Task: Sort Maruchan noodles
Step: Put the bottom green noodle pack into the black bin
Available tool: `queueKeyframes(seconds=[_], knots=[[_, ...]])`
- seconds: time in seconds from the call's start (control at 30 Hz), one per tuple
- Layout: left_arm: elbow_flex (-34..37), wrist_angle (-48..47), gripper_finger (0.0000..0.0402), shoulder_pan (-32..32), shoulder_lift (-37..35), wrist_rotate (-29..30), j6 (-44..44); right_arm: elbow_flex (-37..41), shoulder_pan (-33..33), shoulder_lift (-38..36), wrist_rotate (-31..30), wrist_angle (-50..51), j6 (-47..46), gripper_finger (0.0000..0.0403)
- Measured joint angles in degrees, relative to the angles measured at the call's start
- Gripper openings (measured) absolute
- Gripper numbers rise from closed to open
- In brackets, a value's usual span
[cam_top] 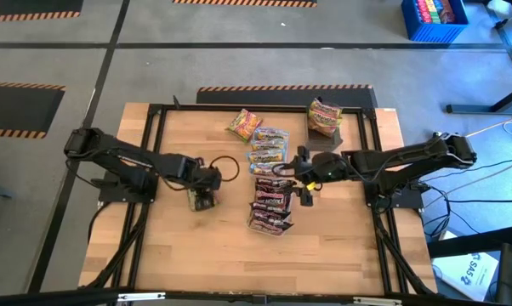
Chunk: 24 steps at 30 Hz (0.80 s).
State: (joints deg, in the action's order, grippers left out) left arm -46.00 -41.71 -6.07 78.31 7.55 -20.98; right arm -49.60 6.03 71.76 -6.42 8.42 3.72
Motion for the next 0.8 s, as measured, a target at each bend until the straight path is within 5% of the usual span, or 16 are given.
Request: queueKeyframes(seconds=[0.27, 0.4, 0.6, 0.8], knots=[[-1.7, -2.7, 0.0219, -5.2, -0.5, 9.0, -42.4, 0.1, 2.3, 6.1, 0.0, -7.8, -0.5, 0.0280], [1.6, -0.7, 0.0219, -4.2, -0.5, 11.0, -53.4, 0.0, 2.7, 9.1, 2.1, -11.9, -0.5, 0.0280], [5.5, 8.9, 0.0219, -3.6, -0.1, 6.3, -49.7, 0.0, 2.7, 11.2, 2.5, -12.2, -1.2, 0.0280], [4.5, 9.9, 0.0219, -9.2, 0.1, 2.9, -26.0, 0.0, 3.5, 11.6, 3.0, -13.1, -1.8, 0.0280]])
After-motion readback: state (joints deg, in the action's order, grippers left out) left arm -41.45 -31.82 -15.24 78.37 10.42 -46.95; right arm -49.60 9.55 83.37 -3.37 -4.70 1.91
